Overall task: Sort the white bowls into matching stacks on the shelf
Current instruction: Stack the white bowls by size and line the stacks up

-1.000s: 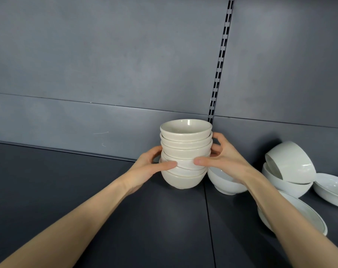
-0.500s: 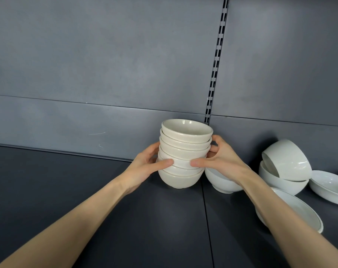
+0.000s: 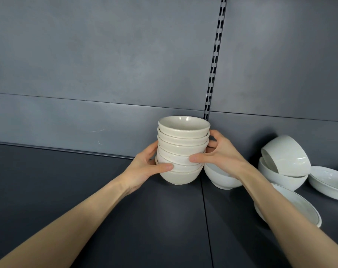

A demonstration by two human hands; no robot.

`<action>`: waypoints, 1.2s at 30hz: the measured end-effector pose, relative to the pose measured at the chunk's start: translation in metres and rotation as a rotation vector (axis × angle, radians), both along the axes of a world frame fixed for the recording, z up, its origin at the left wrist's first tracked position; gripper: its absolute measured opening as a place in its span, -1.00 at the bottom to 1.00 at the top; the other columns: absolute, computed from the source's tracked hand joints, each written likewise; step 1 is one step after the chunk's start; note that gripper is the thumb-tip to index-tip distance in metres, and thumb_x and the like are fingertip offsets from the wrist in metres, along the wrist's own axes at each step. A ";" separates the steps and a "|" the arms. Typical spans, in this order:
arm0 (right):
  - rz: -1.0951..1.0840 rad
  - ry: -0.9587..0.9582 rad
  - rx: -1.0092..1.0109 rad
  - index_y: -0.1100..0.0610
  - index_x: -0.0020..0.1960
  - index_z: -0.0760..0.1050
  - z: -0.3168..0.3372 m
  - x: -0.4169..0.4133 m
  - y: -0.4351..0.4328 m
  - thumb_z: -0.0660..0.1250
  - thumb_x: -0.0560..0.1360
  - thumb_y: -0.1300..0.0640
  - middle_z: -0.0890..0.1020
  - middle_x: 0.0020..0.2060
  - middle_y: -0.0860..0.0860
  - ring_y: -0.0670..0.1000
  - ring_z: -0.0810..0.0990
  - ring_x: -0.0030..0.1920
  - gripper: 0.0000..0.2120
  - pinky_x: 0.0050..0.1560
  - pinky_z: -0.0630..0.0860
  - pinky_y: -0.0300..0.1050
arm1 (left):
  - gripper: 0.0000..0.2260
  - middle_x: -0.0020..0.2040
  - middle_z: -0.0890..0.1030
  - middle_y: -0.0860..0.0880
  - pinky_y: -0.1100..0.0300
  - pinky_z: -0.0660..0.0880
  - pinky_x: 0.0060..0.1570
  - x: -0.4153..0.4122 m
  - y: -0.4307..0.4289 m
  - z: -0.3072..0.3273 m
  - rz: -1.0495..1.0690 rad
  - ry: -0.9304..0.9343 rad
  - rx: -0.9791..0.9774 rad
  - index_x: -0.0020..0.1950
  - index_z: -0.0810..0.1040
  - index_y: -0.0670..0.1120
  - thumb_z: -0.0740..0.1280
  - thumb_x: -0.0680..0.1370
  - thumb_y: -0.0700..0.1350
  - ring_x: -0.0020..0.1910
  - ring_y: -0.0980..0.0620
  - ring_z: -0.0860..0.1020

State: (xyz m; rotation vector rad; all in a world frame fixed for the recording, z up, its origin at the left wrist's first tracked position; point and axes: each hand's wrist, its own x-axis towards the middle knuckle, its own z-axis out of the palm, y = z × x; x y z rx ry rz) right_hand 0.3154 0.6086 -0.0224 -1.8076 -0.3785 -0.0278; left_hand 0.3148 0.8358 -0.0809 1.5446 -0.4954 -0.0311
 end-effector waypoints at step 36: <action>0.015 -0.022 -0.006 0.10 0.33 0.35 0.001 0.003 -0.001 0.58 0.22 0.36 0.62 0.11 0.01 -0.04 0.63 0.08 -0.24 -0.04 0.61 -0.23 | -0.38 0.16 0.61 0.16 0.45 0.47 0.01 -0.006 -0.002 0.006 0.115 -0.056 0.245 0.31 0.44 0.08 0.53 0.35 -0.31 0.16 0.25 0.55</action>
